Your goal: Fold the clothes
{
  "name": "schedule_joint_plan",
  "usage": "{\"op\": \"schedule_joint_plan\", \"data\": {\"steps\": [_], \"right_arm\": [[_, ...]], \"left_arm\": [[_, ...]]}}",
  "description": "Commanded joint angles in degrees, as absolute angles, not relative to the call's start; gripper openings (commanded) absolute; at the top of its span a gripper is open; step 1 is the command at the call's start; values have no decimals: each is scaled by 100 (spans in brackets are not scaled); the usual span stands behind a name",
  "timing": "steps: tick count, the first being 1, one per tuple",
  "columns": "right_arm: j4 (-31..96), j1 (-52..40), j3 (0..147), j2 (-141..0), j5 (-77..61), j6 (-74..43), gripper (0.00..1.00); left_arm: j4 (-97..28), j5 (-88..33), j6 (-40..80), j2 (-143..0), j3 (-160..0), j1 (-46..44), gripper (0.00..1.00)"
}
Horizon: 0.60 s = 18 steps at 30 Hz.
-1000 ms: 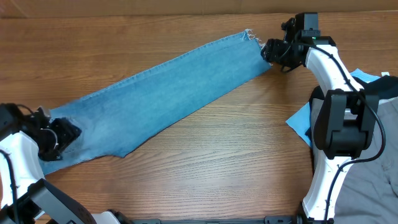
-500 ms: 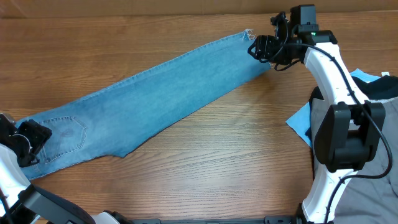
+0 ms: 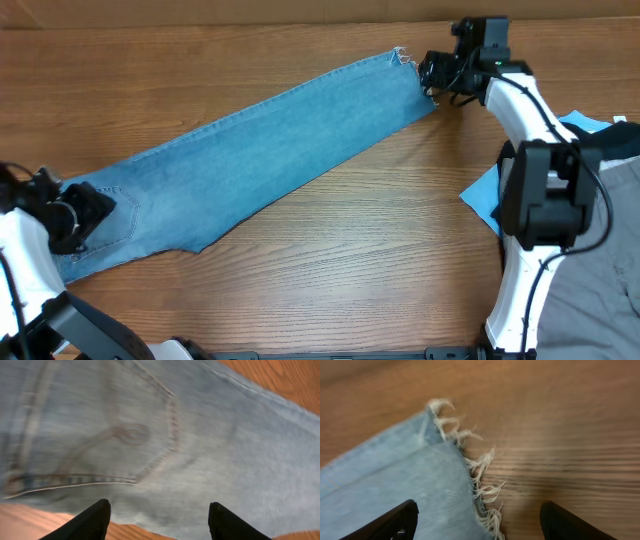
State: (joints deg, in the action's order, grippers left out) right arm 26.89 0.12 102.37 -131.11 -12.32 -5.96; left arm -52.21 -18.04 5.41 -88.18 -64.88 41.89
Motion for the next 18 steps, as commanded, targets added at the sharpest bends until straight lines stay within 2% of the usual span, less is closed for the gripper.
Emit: {"op": "schedule_joint_plan", "data": {"steps": [1,12,18], "right_arm": [[2541,-38,10283,-13441,-1656,-552,81],[2626,-298,10280,-13675,-2410,-213,81],[2777,-342,10259,-13690,-2388,-209,66]], "left_arm": [[-5236,-1907,360,-8807,-6571,3905,66],[-5310,-1892,362,-8807,-6571,3632,65],[-5382,-1894,362,-8807,-6571,3632,65]]}}
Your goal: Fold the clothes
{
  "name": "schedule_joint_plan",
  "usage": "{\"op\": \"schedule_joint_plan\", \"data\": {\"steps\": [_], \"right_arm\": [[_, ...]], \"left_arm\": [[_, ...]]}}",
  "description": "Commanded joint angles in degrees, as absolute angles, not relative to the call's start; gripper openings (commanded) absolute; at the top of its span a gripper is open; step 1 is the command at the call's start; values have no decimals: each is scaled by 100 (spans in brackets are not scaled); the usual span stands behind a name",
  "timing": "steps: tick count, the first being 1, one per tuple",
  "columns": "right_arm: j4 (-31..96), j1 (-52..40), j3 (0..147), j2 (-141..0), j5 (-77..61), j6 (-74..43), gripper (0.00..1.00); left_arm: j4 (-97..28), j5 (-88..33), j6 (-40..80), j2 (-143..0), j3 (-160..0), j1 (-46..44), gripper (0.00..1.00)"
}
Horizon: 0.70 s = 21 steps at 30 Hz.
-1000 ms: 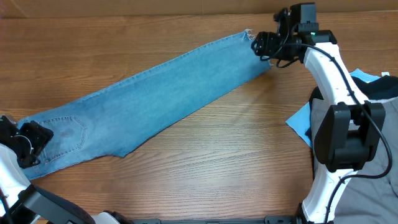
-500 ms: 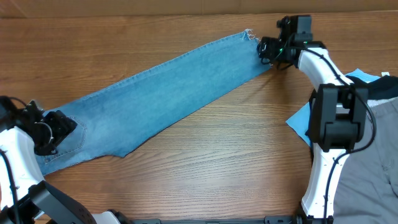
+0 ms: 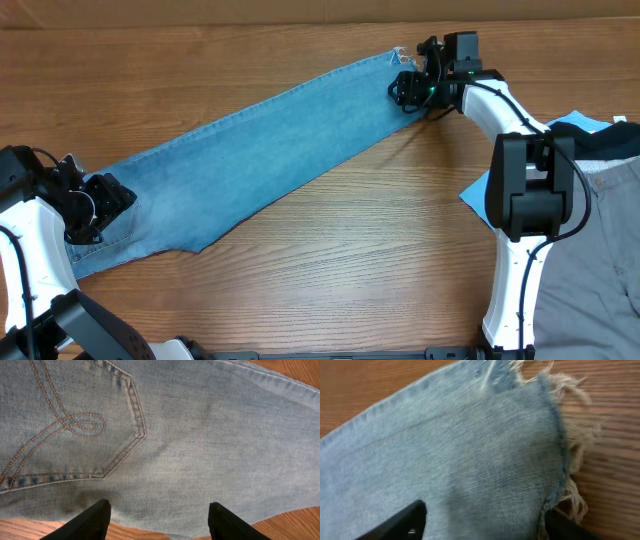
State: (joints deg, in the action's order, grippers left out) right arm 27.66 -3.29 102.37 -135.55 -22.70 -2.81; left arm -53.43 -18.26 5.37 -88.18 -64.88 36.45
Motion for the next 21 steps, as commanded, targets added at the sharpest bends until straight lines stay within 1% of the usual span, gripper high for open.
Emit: {"op": "schedule_joint_plan", "data": {"steps": [1,4,5,6,7,8,13,16,21], "right_arm": [[2773,-342,10241,-13697,-2377,-209,64],[2829,-325,10235,-13808,-2322,-213,50],[2856,-325,10235,-13832,-2324,-213,40],[2888,-325,10235,-13845,-2318,-211,17],[2915,-318,10235,-13847,-2294,-209,5],[2963,-301,10239,-13832,-2309,-211,4],[3546,-78,10291,-13419,-2305,-355,4],[4322,180,10289,-13002,-1918,-1050,4],[5695,497,10289,-12562,-1691,-1260,4]], "left_arm": [[-5393,-1892,362,-8807,-6571,3632,65],[-5400,-1896,362,-8807,-6571,3632,65],[-5400,-1896,364,-8807,-6571,3632,65],[-5400,-1896,364,-8807,-6571,3632,65],[-5400,-1896,362,-8807,-6571,3632,64],[-5400,-1896,362,-8807,-6571,3632,65],[-5395,-1896,362,-8807,-6571,3632,65],[-5395,-1892,357,-8807,-6571,3632,65],[-5349,-1892,360,-8807,-6571,3632,65]]}}
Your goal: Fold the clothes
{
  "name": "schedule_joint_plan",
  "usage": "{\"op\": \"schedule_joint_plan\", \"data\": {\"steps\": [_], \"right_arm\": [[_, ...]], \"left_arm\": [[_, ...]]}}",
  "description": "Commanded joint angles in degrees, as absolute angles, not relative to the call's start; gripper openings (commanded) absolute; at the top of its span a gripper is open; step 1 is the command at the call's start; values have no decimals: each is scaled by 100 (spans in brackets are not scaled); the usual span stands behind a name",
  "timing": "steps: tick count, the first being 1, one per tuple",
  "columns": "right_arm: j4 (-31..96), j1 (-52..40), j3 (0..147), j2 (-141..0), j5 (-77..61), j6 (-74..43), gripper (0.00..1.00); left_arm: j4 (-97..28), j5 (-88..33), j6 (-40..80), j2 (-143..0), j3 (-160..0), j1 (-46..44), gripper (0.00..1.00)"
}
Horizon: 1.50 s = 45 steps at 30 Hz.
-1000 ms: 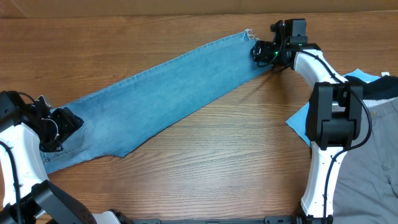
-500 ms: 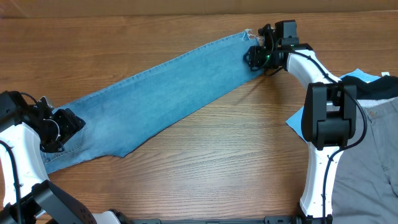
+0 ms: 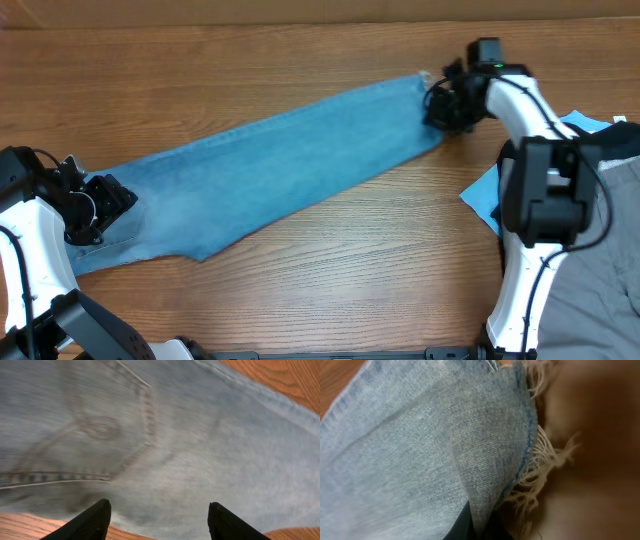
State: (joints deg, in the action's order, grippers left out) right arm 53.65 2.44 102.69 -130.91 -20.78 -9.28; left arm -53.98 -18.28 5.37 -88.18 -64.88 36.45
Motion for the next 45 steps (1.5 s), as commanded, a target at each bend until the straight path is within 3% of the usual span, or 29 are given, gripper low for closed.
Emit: {"op": "schedule_joint_plan", "data": {"steps": [1,2,5,7,9,18,23,27,30,32,35,39,43,45], "right_arm": [[5999,526,10289,-12529,-1549,-1380,4],[6560,558,10289,-12514,-1229,-1494,4],[6914,565,10287,-12514,-941,-1479,51],[6768,576,10307,-12503,-714,-1459,63],[6462,604,10359,-12503,-609,-1391,66],[5164,596,10250,-12569,-495,-917,58],[5231,615,10239,-12835,-222,-915,57],[5345,613,10239,-12993,-375,-893,43],[5336,609,10239,-12999,-480,-893,43],[5341,609,10239,-12999,-471,-893,54],[5301,613,10232,-13056,-471,-893,55],[5260,613,10232,-13168,-545,-895,38],[5328,613,10263,-13111,-609,-893,9],[5400,613,10300,-12982,-609,-893,4]], "left_arm": [[-5328,-1890,357,-8807,-6573,3632,65],[-5297,-1890,357,-8807,-6573,3634,65],[-5258,-1892,360,-8807,-6573,3634,65],[-5223,-1892,360,-8807,-6573,3634,66],[-5194,-1894,360,-8807,-6573,3634,66],[-5162,-1896,316,-8807,-6573,3632,66],[-5170,-1894,314,-8807,-6573,3634,67],[-5179,-1892,314,-8807,-6573,3634,67],[-5183,-1887,255,-8807,-6573,3634,68],[-5186,-1887,252,-8807,-6573,3634,68],[-5203,-1887,250,-8807,-6573,3634,68],[-5225,-1887,165,-8807,-6573,3634,68],[-5223,-1887,165,-8807,-6573,3634,68],[-5218,-1887,165,-8807,-6573,3634,68]]}}
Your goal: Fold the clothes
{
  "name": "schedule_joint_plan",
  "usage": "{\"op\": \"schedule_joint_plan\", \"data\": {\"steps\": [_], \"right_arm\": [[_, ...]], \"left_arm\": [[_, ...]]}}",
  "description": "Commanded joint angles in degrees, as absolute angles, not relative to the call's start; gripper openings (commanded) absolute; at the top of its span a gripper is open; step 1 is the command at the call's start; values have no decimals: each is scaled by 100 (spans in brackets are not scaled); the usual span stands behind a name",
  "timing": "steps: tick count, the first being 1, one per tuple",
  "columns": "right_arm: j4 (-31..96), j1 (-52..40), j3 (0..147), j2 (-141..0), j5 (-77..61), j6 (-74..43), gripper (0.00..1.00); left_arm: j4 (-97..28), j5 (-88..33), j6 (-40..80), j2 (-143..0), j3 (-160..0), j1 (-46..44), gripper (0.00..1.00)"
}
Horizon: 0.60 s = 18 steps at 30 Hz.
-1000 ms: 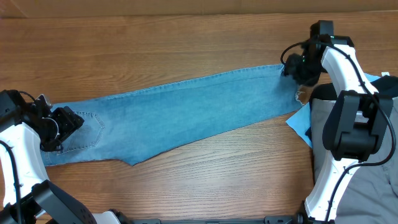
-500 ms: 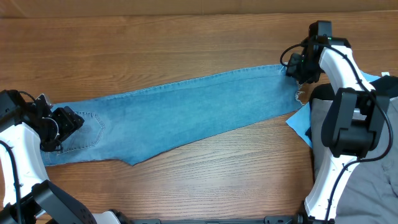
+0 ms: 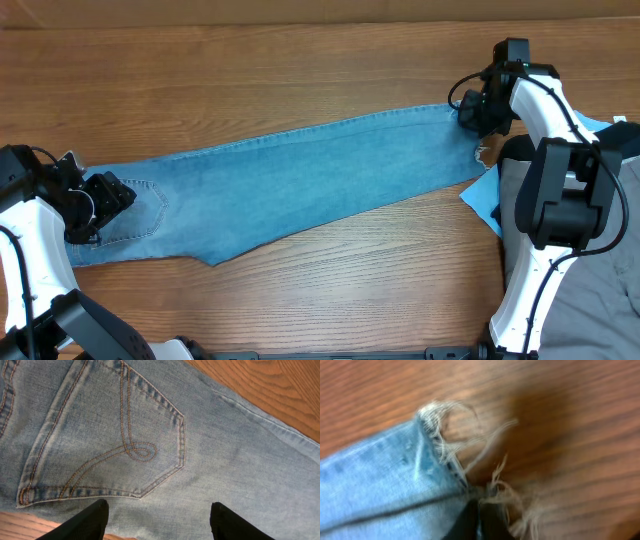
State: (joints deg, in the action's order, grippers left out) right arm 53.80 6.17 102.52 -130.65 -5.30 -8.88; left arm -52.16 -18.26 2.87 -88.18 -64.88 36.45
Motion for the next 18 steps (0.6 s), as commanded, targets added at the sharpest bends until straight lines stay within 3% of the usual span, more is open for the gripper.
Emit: {"op": "schedule_joint_plan", "data": {"steps": [1,8,18], "right_arm": [[5437,613,10318,-12899,-609,-891,4],[5610,572,10333,-11920,-797,-893,4],[5693,484,10333,-10551,-1544,-888,4]], "left_arm": [[-5210,-1885,165,-8807,-6573,3634,68],[-5199,-1396,360,-8807,-6573,3704,67],[-5186,-1232,943,-8807,-6573,4547,68]]}}
